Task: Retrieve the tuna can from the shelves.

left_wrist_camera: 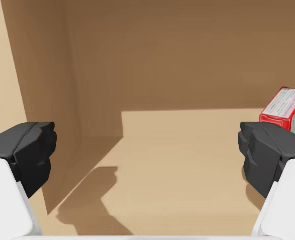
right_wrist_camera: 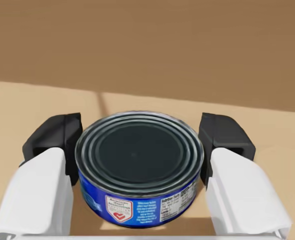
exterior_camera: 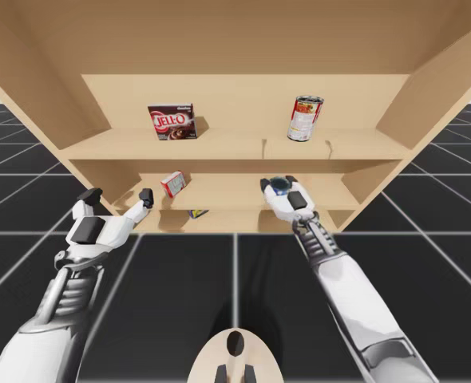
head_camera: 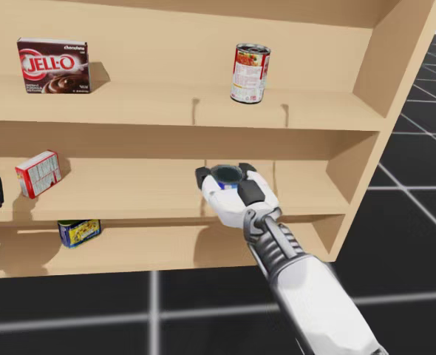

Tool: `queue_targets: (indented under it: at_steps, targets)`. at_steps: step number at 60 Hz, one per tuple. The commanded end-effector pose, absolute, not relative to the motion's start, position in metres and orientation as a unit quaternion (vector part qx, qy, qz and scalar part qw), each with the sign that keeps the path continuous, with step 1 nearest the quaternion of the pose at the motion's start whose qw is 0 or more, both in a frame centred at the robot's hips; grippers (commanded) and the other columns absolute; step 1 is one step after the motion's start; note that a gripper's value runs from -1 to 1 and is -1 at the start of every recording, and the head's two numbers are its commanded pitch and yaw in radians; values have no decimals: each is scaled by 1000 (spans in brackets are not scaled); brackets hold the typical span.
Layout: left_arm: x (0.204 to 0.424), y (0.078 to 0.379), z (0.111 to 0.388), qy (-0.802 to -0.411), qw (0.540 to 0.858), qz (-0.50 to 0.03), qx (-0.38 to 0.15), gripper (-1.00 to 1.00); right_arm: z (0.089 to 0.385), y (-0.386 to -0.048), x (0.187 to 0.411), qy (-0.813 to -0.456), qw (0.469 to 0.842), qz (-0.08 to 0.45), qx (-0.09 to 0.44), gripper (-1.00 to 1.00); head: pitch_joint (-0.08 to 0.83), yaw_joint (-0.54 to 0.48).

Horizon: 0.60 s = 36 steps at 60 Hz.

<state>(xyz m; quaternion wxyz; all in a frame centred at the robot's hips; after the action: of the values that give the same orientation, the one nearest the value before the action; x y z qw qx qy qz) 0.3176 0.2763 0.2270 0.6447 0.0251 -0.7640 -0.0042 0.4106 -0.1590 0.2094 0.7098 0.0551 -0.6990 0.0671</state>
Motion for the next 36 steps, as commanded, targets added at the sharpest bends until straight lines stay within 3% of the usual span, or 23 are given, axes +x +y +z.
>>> queue_targets:
  at_steps: [1, 8, 16, 24, 36]
  targets:
    - [318, 276, 227, -764, 645, -5, 25, -1000, 188, -151, 408, -674, 734, 60, 65, 1000, 433, -185]
    - [318, 276, 227, -764, 645, -5, 25, -1000, 198, -154, 401, -680, 727, 58, 71, 1000, 433, -186]
    - [318, 276, 227, -764, 645, -5, 26, -1000, 230, -159, 386, -713, 695, 54, 79, 1000, 433, -189]
    - [318, 275, 227, -764, 645, -5, 26, -1000, 257, -160, 352, -743, 660, 60, 87, 1000, 434, -193]
    - [317, 275, 226, -764, 645, -6, 26, -1000, 259, -166, 300, -752, 648, 54, 107, 1000, 431, -192]
